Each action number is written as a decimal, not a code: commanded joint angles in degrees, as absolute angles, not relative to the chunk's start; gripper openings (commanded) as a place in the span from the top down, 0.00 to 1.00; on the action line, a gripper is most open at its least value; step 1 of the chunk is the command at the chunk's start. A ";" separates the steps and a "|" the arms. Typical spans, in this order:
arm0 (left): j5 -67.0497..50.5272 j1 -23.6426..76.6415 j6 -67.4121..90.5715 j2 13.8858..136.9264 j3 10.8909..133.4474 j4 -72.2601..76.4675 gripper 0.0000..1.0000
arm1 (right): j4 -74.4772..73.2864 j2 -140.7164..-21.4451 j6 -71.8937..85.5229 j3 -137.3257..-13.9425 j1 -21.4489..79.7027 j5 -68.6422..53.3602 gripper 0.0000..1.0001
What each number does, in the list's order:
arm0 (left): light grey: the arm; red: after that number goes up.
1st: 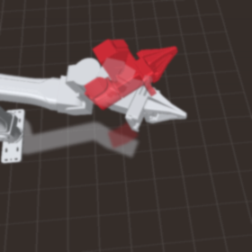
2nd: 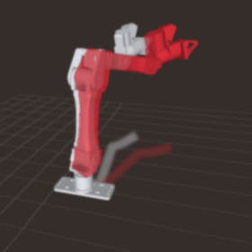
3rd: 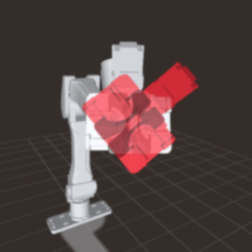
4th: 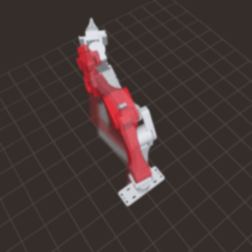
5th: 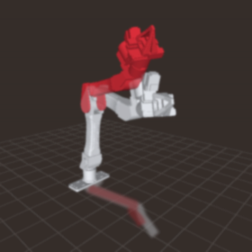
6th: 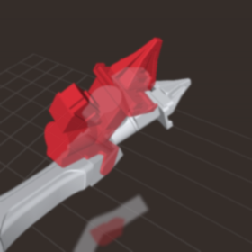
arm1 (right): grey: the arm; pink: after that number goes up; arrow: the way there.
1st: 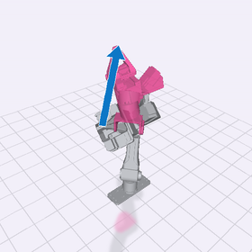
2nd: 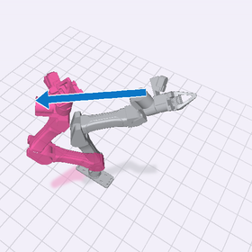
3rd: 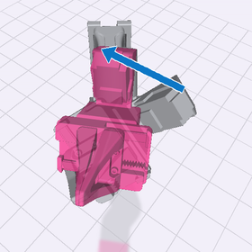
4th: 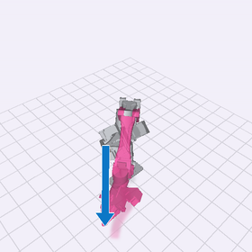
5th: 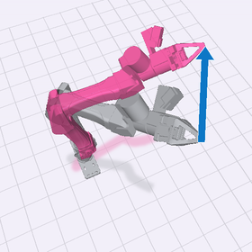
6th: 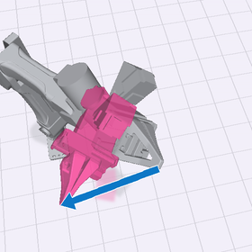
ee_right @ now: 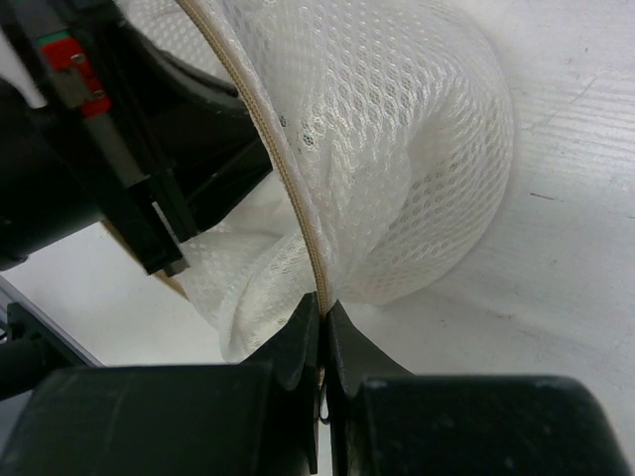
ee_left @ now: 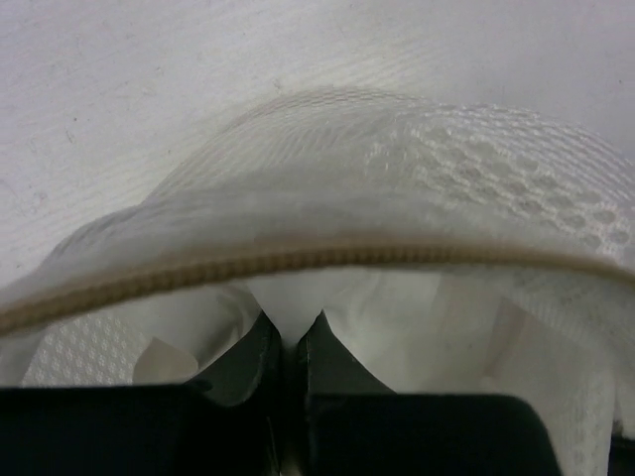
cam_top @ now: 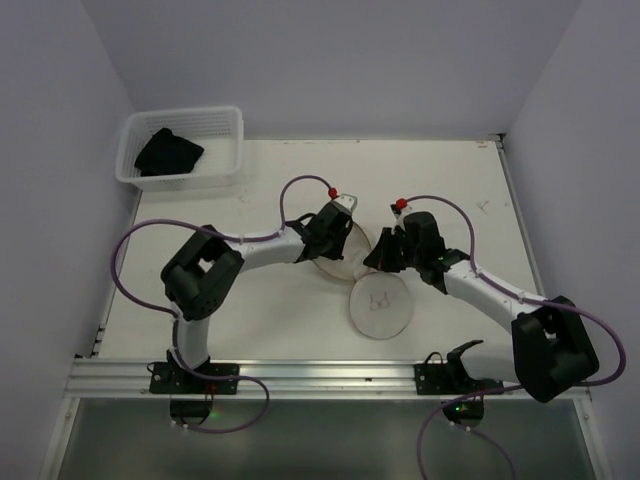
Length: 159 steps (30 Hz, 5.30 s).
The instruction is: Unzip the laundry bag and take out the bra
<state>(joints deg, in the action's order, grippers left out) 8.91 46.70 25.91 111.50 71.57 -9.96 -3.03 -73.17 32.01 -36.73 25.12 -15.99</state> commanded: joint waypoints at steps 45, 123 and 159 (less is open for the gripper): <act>3.95 41.22 40.07 84.47 59.59 34.80 1.00 | -13.80 -70.84 27.95 -40.87 27.69 -9.24 1.00; -11.25 13.79 19.51 84.56 60.48 -2.64 0.00 | -33.49 -94.92 2.63 -76.64 27.69 -17.94 0.37; -5.28 25.14 27.24 102.92 54.50 0.53 0.22 | -22.50 -74.71 56.78 -34.80 23.64 5.18 0.53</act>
